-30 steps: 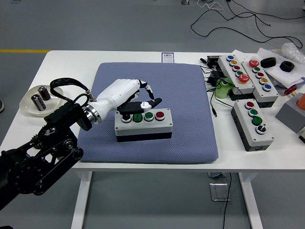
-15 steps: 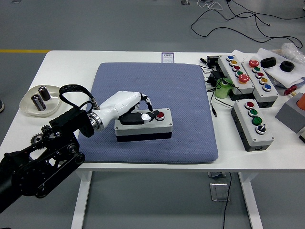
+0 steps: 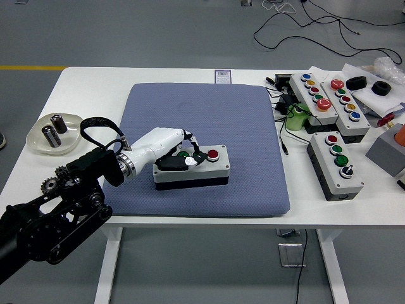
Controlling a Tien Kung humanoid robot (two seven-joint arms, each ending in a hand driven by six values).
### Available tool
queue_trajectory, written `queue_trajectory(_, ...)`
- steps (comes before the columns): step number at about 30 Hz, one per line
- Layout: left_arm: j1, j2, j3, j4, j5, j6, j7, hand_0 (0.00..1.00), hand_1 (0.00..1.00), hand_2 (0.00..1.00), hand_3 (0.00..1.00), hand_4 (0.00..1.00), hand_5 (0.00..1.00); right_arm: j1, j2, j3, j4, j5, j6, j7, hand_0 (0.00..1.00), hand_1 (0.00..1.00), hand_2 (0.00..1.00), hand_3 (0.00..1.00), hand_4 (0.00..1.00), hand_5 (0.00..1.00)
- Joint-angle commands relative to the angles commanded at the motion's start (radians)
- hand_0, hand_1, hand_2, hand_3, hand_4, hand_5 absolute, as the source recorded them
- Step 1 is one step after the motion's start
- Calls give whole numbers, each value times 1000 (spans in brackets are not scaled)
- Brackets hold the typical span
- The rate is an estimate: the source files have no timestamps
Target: Pick up the button,place it on the desk,press the button,press the button
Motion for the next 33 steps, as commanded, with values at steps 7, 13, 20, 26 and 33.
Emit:
queue_trajectory(7,-6,-1,5,0,29,-31,6,2,2,2,570,675,899,-1,-1,0,0,0,0,0,670,645,686,630,308,177)
queue_trajectory(13,-9,-3,8,3,41,-49,14,2,2,2,567,676,898,-1,-1,-1,0,3,0,0,670,645,686,630,308,177)
queue_trajectory(20,-11,-6,-8,-17,25,4,4,2,2,2,567,676,897,-2,-1,1,0,2,0,-1,669,645,686,630,308,177)
queue_trajectory(26,-19,-10,-5,-61,-10,40,-4,2,2,2,574,677,898,-3,-2,-1,0,2,1,-2,670,645,686,630,308,177)
queue_trajectory(33,-30,-26,33,-37,-18,33,4,2,2,2,610,678,900,-5,-1,-7,0,6,1,-3,670,644,686,630,308,176)
